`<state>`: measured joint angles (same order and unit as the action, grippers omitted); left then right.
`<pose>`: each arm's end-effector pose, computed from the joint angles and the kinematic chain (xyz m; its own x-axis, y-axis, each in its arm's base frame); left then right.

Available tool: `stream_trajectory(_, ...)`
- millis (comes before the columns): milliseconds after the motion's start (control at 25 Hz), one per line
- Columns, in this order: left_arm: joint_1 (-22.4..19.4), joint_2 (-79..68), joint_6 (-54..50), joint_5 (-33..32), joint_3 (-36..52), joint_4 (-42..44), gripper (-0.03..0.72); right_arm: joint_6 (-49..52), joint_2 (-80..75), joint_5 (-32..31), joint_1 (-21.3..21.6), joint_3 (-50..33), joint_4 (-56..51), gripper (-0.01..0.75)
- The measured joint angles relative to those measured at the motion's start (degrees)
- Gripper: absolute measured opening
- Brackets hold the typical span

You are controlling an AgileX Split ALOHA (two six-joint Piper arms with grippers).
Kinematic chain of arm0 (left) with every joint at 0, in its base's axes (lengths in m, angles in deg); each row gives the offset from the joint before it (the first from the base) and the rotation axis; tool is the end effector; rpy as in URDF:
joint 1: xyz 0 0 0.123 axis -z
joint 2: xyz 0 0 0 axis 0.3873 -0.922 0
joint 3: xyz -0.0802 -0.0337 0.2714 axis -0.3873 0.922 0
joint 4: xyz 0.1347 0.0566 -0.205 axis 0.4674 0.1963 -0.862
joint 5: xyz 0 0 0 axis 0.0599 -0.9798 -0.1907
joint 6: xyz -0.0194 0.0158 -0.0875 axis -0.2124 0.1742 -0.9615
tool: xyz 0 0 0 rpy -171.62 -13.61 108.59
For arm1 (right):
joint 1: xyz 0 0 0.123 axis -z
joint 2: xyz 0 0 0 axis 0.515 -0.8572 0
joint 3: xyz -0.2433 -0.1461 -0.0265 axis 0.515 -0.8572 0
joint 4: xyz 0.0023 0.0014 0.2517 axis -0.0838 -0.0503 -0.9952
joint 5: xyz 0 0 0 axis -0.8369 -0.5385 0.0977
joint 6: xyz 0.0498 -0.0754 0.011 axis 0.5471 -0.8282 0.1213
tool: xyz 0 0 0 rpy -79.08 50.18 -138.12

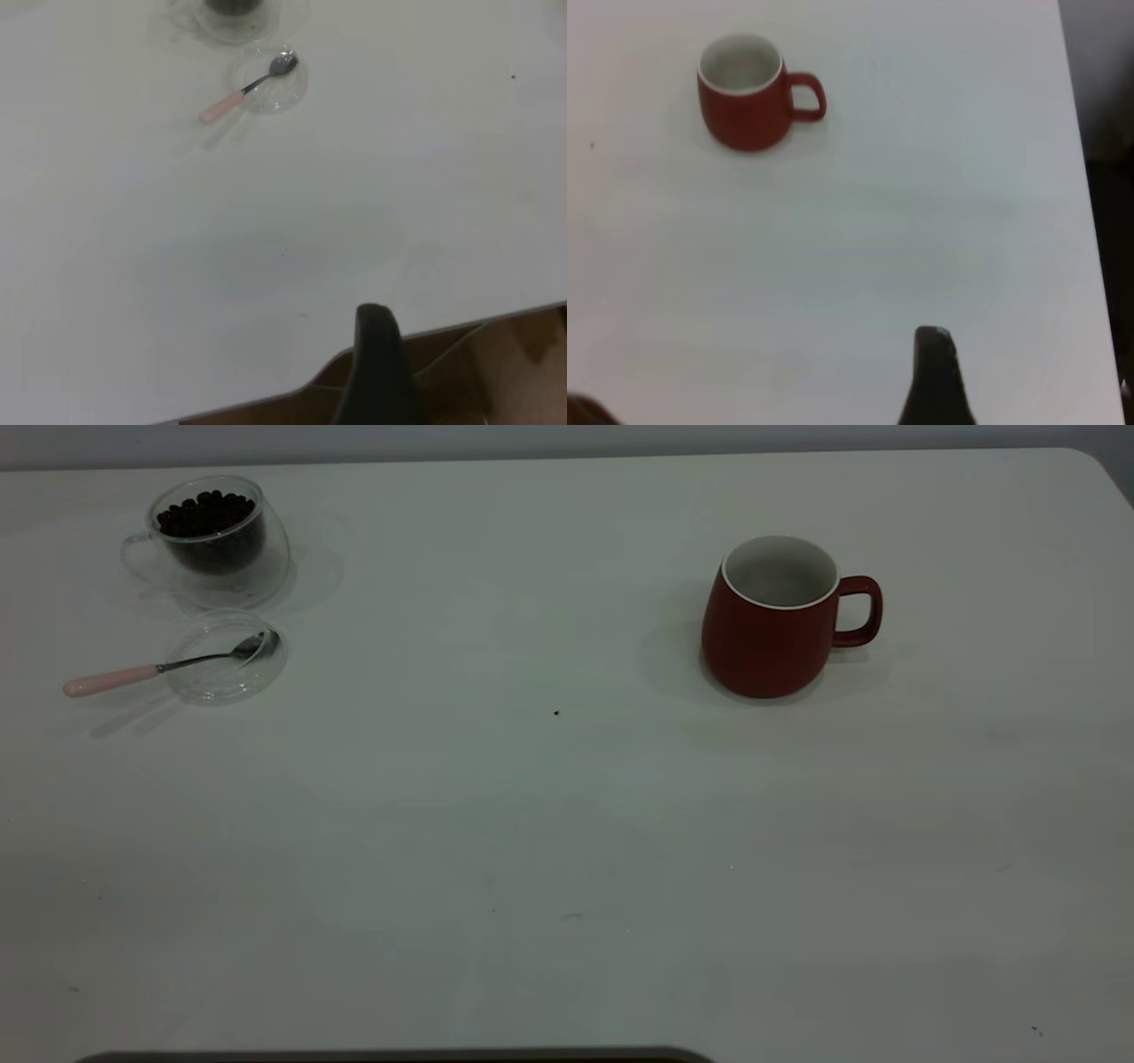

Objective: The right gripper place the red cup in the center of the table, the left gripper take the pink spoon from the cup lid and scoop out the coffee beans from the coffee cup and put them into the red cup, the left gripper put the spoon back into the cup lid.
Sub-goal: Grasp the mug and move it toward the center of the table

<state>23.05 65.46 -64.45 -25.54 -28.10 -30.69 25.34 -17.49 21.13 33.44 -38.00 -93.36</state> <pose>-0.0107 -0.0124 0.2680 -0.5035 0.1235 -0.8551 0.1836 0.9824 0.0337 0.0069 0.0069 0.2743 -0.5344 -0.0795 -0.8415 -0.0787 0.9959 -0.0441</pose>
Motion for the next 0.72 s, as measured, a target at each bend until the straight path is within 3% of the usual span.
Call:
stream_trajectory(160,0.0,0.0,0.0,0.0,0.0,0.0,0.588,-4.7,-13.9,7.6,0.0,5.1,-0.8,0.591)
stream_trajectory(320,0.0,0.0,0.0,0.0,0.0,0.0,0.588,-10.8,-36.1,9.9,0.0,13.2,-1.2,0.591)
stream_trajectory(720,0.0,0.0,0.0,0.0,0.0,0.0,0.588,-39.1,-83.2,15.7,0.0,31.4,-5.0,0.591)
